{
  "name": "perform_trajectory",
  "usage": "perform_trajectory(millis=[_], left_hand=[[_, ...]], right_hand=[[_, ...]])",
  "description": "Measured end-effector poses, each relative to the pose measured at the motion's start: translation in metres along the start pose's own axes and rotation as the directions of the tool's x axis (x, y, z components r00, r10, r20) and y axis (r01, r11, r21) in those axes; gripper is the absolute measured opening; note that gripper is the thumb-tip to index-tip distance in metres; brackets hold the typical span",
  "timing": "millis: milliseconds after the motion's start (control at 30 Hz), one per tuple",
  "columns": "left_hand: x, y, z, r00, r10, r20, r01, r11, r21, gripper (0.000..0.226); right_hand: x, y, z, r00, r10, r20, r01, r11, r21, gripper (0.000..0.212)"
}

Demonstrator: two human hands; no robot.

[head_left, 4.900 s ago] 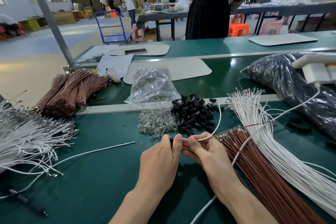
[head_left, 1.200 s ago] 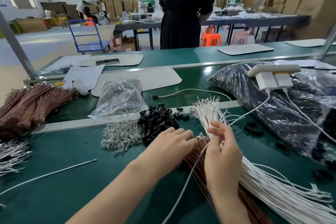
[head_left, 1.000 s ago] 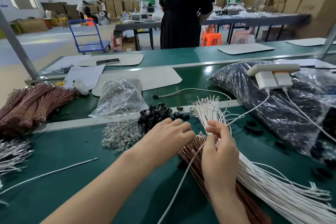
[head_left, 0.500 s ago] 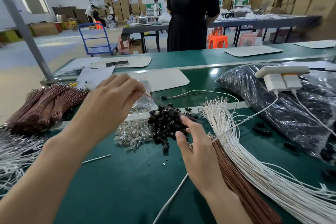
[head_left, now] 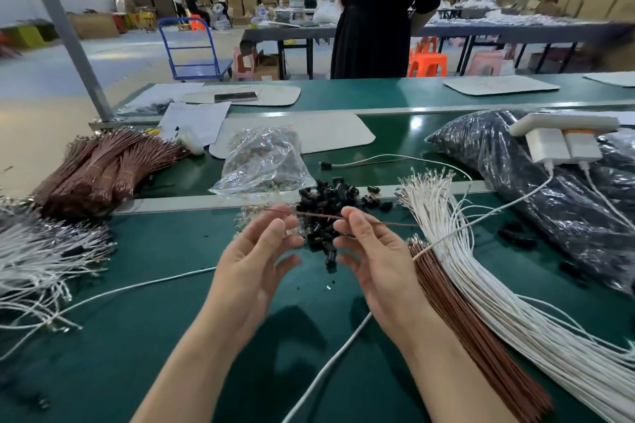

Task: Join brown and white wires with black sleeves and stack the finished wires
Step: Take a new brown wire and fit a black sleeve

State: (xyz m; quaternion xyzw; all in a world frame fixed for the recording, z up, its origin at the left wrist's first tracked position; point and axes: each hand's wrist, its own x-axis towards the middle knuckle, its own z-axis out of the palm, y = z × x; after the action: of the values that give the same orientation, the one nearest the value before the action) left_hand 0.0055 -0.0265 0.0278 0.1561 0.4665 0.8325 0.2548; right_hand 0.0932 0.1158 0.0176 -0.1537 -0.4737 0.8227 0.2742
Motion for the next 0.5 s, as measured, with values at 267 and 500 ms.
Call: perform_trajectory(millis=[267, 500], left_hand=[[0.002, -0.019, 0.005, 0.995, -0.068, -0.073, 0.070, 0.997, 0.036, 0.021], [0.012, -0.006, -0.020, 0.958, -0.060, -0.282, 0.034, 0.995, -0.094, 0.013]], right_hand=[[-0.003, 0.010, 0.004, 0.996, 0.024, 0.086, -0.004, 0.974, -0.228, 0.031], [0.015, -0.004, -0.027, 0.921, -0.387, 0.034, 0.189, 0.371, -0.909, 0.027]])
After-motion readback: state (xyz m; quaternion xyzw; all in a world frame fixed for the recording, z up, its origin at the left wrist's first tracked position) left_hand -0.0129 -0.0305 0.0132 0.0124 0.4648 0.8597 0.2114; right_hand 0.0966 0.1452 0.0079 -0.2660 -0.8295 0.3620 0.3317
